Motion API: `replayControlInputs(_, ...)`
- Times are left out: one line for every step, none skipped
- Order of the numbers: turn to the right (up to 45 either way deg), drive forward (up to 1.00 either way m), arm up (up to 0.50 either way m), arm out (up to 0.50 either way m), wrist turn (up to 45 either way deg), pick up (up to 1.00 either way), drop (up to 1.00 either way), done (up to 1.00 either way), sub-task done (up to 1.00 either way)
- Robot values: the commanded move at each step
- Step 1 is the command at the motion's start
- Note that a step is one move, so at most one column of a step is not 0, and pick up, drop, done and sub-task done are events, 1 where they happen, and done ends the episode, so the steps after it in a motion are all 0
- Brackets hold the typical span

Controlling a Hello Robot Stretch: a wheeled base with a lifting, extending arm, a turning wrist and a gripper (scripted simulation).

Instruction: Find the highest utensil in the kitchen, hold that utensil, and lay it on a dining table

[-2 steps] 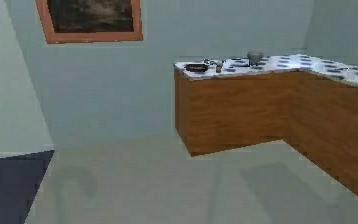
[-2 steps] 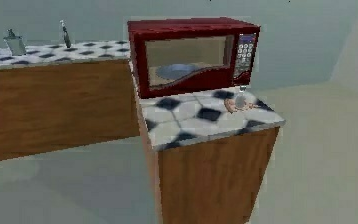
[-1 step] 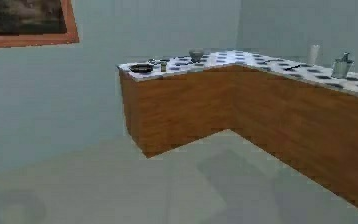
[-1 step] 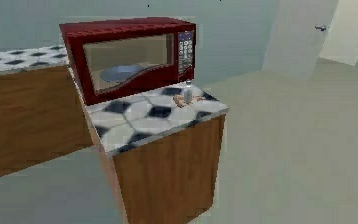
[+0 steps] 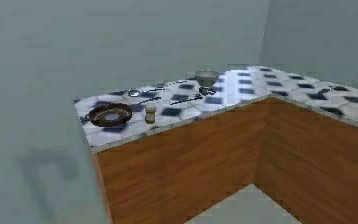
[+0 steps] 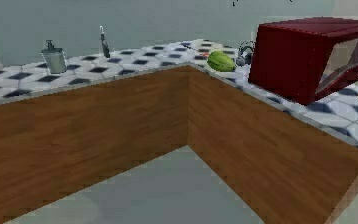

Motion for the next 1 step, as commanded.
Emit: replayControlInputs(0.0, 0.2, 0.0, 0.0, 0.0, 0.0, 0.0, 0.0, 0.0)
